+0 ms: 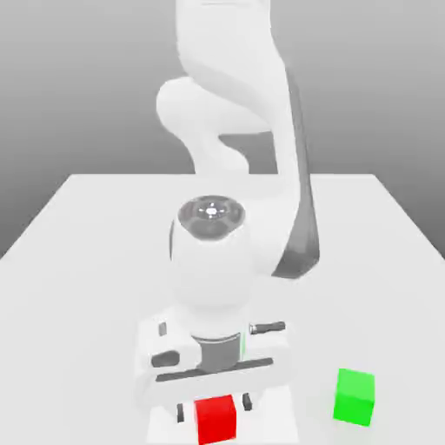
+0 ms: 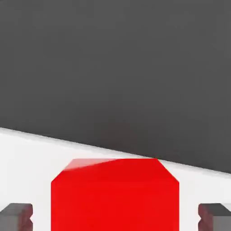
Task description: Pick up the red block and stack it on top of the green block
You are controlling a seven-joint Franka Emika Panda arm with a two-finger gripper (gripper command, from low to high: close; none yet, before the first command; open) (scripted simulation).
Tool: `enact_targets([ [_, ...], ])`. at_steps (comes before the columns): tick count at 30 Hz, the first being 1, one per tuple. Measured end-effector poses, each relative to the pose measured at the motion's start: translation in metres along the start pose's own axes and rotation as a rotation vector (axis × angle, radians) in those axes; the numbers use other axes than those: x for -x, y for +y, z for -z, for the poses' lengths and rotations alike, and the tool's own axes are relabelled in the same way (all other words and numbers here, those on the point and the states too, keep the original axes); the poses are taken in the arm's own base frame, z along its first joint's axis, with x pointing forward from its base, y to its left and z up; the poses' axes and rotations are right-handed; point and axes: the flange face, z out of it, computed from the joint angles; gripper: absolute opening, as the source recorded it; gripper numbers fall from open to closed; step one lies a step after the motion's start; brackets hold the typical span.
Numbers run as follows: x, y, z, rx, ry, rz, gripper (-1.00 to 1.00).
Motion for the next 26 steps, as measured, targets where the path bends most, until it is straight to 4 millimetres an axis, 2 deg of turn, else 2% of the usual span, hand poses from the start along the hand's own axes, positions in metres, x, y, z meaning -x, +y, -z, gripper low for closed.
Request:
enact_targets([
  [3, 0.0, 0.0, -0.005, 0.0, 0.0, 0.0, -1.0],
  [4, 0.0, 0.0, -0.001, 0.0, 0.0, 0.0, -1.0],
  [9, 0.002, -0.003, 0.054, -0.001, -0.001, 0.008, -1.0],
  [13, 0.053, -0.067, 0.075, -0.006, -0.008, 0.179, -1.0],
  [17, 0.126, -0.13, 0.093, -0.003, -0.004, 0.383, -1.0],
  [19, 0.139, -0.14, 0.08, -0.001, -0.001, 0.419, -1.0],
  [22, 0.143, -0.143, 0.043, 0.0, 0.0, 0.428, -1.0],
  [23, 0.144, -0.143, 0.035, 0.0, 0.0, 0.429, 1.0],
  [26, 0.144, -0.142, 0.035, 0.0, 0.0, 0.429, 1.0],
])
